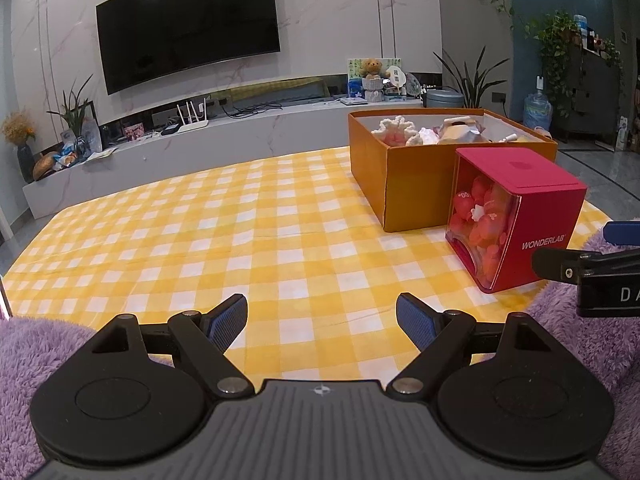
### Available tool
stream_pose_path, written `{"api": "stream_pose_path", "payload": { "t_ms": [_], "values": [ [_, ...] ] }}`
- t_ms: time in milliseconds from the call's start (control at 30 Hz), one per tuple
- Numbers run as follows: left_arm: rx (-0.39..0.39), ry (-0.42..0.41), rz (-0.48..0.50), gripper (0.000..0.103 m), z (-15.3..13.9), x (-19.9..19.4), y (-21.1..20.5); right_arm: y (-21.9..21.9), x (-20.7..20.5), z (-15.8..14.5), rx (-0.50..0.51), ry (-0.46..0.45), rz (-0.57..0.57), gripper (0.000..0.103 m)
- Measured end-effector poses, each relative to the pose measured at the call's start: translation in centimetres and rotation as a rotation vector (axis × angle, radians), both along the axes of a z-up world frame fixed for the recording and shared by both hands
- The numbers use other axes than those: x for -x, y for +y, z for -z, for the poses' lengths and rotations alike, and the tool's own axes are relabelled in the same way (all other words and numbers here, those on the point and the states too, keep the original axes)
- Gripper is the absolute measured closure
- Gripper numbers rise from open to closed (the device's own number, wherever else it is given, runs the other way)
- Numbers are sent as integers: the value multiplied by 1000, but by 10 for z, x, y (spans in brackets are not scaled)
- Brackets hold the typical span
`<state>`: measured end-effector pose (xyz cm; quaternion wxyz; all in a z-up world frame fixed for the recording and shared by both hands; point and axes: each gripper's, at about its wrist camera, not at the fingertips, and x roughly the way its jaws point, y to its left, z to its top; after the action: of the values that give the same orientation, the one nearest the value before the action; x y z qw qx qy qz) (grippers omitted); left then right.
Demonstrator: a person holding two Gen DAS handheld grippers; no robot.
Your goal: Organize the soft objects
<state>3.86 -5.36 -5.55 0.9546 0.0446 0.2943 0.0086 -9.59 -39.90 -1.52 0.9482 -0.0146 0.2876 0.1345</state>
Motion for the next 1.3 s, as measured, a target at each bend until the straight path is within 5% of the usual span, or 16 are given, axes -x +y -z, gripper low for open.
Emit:
{"api": "stream_pose_path", "payload": {
  "t_ms": [1300],
  "values": [
    [9, -14, 8, 4, -3, 1, -1, 0, 0, 1, 1, -2, -2, 3]
  ]
}}
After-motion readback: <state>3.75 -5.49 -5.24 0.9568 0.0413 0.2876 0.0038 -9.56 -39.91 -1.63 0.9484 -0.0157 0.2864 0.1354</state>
